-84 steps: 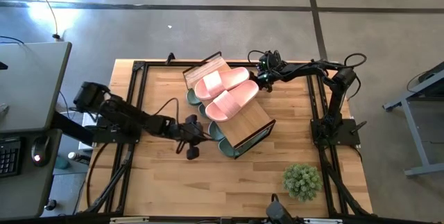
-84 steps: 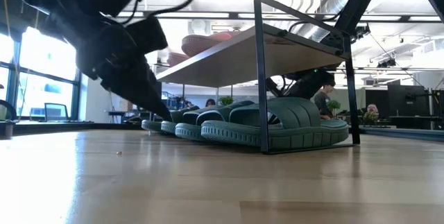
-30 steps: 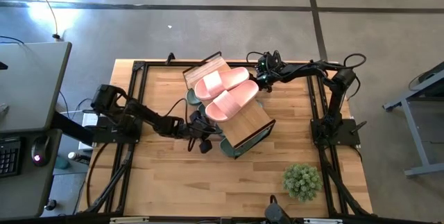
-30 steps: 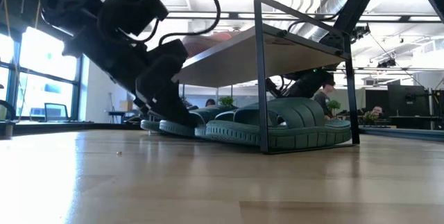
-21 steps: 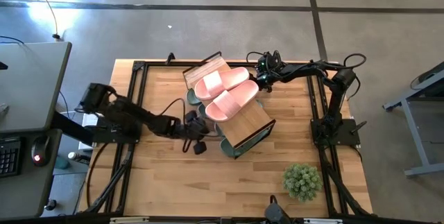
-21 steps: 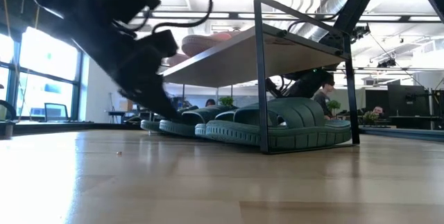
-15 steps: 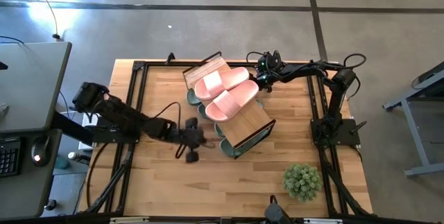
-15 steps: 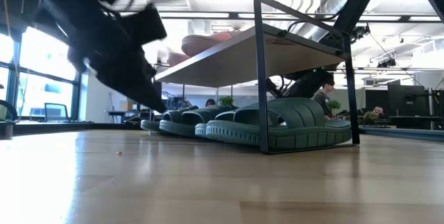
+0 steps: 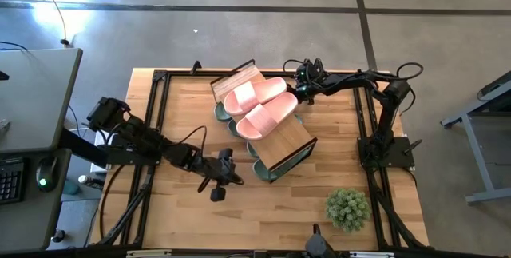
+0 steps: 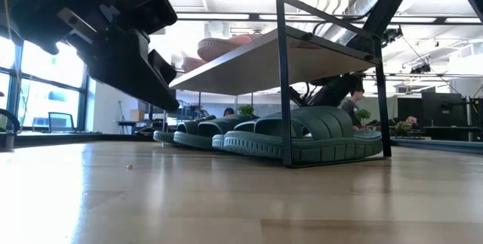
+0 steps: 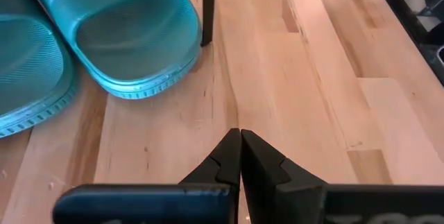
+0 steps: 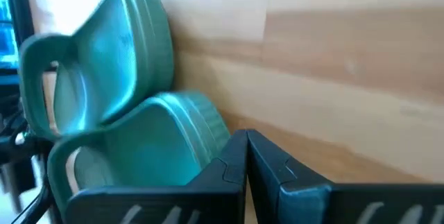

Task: Pick and place slides into the shelf
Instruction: Adjust the slides on the shelf

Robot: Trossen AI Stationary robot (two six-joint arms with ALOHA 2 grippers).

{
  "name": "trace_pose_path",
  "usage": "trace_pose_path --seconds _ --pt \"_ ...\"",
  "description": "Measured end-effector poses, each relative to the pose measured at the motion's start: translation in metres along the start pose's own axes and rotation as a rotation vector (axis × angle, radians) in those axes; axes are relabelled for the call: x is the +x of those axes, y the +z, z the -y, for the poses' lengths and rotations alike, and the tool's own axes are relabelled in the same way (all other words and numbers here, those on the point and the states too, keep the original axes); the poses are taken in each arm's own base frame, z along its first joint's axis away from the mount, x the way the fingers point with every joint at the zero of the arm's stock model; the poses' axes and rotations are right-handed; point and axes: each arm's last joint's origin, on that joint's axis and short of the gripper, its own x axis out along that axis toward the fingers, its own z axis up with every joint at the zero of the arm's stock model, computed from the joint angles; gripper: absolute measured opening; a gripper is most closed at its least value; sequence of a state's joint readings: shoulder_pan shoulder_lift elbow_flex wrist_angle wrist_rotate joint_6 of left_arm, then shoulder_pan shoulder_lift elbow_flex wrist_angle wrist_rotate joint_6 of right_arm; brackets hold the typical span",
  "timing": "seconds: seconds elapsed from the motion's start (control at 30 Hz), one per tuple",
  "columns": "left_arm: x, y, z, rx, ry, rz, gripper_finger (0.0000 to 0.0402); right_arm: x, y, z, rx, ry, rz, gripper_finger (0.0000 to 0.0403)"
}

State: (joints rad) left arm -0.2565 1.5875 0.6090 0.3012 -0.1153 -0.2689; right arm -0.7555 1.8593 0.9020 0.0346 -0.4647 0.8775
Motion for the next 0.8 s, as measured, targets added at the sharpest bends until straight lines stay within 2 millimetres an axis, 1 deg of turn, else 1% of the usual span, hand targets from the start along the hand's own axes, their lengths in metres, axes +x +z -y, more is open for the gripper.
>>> trace_pose_path --seconds 0.2,0.37,0.53,0.67,0.8 --pt "0.000 0.000 0.000 -0.005 0.010 0.001 0.0000 -0.015 0.001 -0.006 -0.053 -0.082 0.096 0.0000" --pt "0.000 0.000 -0.001 0.007 0.027 0.001 0.0000 -0.020 -0.004 0.000 -0.082 -0.195 0.087 0.0000" --pt "0.000 -0.001 -0.001 0.013 0.007 -0.009 0.0000 -0.027 -0.008 0.001 -0.117 -0.256 0.066 0.0000" --pt "0.000 -0.002 0.000 0.015 -0.025 -0.028 0.0000 -0.045 -0.014 -0.001 -0.169 -0.340 0.051 0.0000" --pt "0.000 -0.003 0.001 0.037 -0.051 -0.035 0.0000 -0.074 -0.022 -0.007 -0.219 -0.435 0.066 0.0000"
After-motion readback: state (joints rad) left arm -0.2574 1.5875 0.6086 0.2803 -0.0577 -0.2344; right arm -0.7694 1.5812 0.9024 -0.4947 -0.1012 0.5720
